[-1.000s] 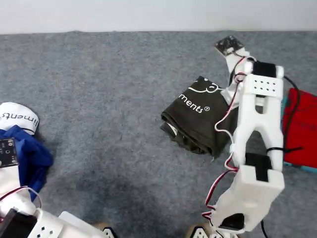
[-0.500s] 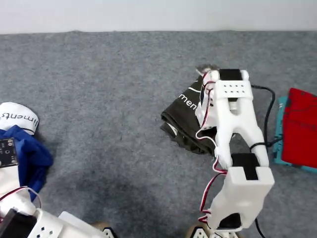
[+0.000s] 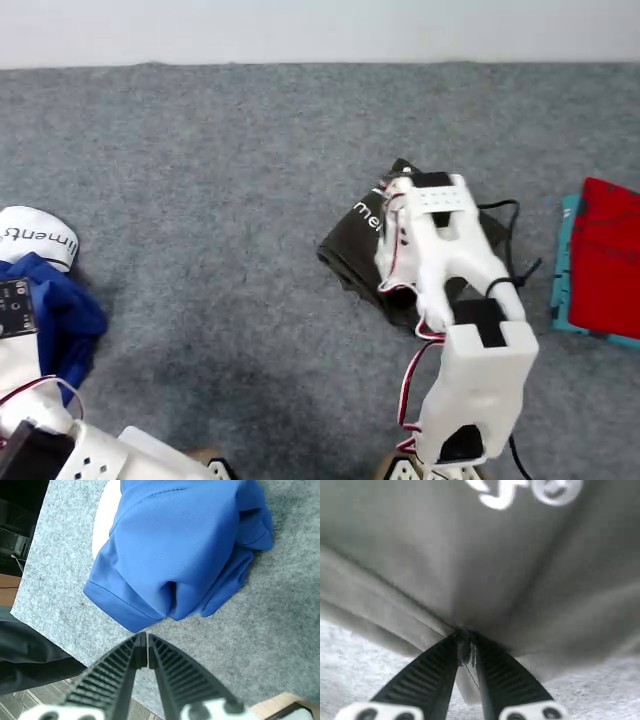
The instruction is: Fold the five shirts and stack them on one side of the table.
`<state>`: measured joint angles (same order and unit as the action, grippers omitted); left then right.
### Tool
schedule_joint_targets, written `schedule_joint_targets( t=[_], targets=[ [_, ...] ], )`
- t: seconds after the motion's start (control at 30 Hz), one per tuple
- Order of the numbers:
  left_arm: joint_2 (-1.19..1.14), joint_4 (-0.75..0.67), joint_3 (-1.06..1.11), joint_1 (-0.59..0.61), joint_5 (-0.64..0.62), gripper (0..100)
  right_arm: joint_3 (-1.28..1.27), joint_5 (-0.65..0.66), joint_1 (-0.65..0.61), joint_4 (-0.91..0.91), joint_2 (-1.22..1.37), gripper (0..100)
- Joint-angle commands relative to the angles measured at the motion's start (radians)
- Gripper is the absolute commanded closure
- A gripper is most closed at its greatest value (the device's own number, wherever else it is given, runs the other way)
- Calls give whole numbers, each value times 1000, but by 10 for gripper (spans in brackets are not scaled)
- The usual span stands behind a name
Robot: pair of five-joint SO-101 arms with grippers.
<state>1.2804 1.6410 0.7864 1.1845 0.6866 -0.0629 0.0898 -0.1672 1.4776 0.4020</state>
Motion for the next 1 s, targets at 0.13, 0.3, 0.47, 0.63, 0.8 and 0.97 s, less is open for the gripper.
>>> schedule_joint_targets(
  t=[0.13, 0.3, 0.47, 0.63, 0.8, 0.97],
  targets=[
    [5, -23, -2, -2, 2, 984, 100, -12, -10, 5, -140, 990],
    [5, -23, -2, -2, 2, 984, 133, -14, 12, 5, -222, 990],
    [5, -21, -2, -2, 2, 984, 133, -210, 10, -4, -246, 952],
    [5, -23, 19, -2, 2, 984, 130, -483, 22, -61, -243, 658],
    [5, -25, 18, -2, 2, 984, 127, -621, 54, -194, -222, 551],
    [5, -25, 16, -2, 2, 984, 127, -677, 104, -285, -128, 564]
  ],
)
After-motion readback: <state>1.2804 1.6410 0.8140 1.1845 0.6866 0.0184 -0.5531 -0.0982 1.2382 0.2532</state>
